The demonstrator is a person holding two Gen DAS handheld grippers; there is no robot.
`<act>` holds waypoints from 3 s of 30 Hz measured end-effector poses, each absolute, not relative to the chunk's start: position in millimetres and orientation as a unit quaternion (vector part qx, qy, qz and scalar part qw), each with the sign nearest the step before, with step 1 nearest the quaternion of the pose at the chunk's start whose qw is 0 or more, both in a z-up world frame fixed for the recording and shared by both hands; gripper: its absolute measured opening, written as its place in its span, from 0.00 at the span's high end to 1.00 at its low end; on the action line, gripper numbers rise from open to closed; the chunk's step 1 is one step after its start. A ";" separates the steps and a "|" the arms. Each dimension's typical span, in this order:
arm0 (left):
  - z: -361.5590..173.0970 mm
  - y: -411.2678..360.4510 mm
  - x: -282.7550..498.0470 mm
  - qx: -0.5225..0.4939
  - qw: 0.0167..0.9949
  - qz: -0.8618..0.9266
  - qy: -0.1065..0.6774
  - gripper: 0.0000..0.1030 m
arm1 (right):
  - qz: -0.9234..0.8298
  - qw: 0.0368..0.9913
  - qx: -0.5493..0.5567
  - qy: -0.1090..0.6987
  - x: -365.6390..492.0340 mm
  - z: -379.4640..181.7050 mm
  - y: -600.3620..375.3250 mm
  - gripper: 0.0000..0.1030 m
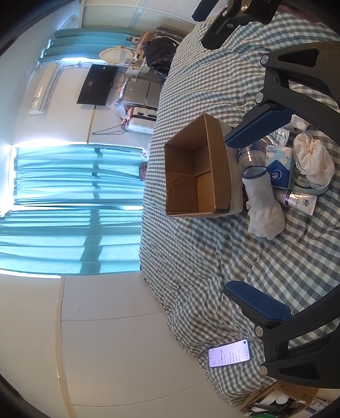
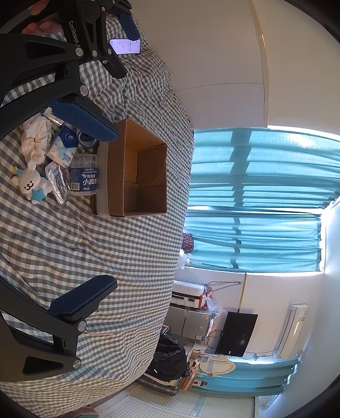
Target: Organize objects
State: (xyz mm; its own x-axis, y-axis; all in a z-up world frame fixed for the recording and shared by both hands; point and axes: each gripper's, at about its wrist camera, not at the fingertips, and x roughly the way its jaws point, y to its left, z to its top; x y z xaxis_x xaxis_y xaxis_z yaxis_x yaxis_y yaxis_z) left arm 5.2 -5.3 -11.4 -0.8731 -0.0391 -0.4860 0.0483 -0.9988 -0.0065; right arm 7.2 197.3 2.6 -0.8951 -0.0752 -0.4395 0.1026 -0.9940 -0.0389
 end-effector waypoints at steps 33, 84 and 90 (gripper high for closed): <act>-135.6 64.4 -2.2 0.428 -0.084 -0.899 -0.048 0.85 | -0.929 0.047 0.368 0.015 -21.7 -102.2 227.7 0.07; -18.8 21.4 -156.6 0.310 -0.053 -0.949 -0.012 0.85 | -0.934 0.144 0.320 0.069 -147.7 -2.6 171.3 0.53; -44.4 12.9 -209.3 0.333 -0.054 -0.941 -0.004 0.85 | -0.926 0.160 0.339 0.057 -219.6 -34.0 171.5 0.53</act>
State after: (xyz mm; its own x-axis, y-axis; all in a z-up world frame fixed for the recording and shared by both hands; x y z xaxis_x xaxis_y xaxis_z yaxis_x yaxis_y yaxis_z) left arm -209.3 12.9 -44.4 -0.7724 0.0997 -0.6273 -0.1046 -0.9941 -0.0293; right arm -219.6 171.5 -34.0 -0.7196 -0.2572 -0.6450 0.3341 -0.9425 0.0032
